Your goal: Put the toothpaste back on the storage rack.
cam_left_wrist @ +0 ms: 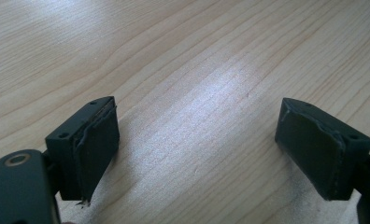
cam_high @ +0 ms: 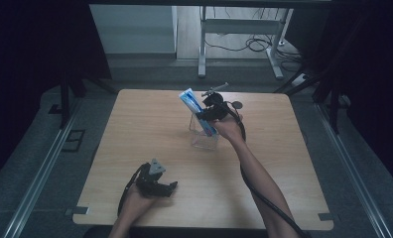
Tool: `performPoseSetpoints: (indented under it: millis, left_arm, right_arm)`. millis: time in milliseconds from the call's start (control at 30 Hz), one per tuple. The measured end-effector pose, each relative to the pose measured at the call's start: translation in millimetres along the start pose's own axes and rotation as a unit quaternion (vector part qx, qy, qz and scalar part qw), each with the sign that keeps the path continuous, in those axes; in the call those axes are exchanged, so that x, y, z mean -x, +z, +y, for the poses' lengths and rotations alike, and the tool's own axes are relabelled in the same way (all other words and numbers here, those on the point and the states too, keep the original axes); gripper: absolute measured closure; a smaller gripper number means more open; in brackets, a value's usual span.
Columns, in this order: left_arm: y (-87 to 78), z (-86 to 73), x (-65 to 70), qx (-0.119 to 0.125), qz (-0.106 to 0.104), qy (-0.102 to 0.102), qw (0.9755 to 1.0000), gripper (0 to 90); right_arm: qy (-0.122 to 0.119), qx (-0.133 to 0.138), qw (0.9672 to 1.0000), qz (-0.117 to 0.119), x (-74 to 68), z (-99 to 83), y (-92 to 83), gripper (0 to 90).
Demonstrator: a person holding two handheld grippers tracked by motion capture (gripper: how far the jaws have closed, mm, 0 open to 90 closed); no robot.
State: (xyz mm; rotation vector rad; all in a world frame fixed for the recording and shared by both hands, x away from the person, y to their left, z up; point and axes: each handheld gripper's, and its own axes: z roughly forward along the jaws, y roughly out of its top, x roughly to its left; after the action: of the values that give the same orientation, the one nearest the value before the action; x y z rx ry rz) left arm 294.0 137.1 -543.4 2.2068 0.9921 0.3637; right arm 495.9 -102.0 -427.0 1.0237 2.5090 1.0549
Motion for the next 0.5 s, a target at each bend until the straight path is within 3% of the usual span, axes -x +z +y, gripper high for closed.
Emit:
performPoseSetpoints:
  millis: [500]
  left_arm:
    - [0.0,0.0,0.0,0.0,0.0,0.0,1.0,13.8]
  right_arm:
    - [-0.002,-0.011,0.9999,0.008,0.8,-9.3,1.3,70.4]
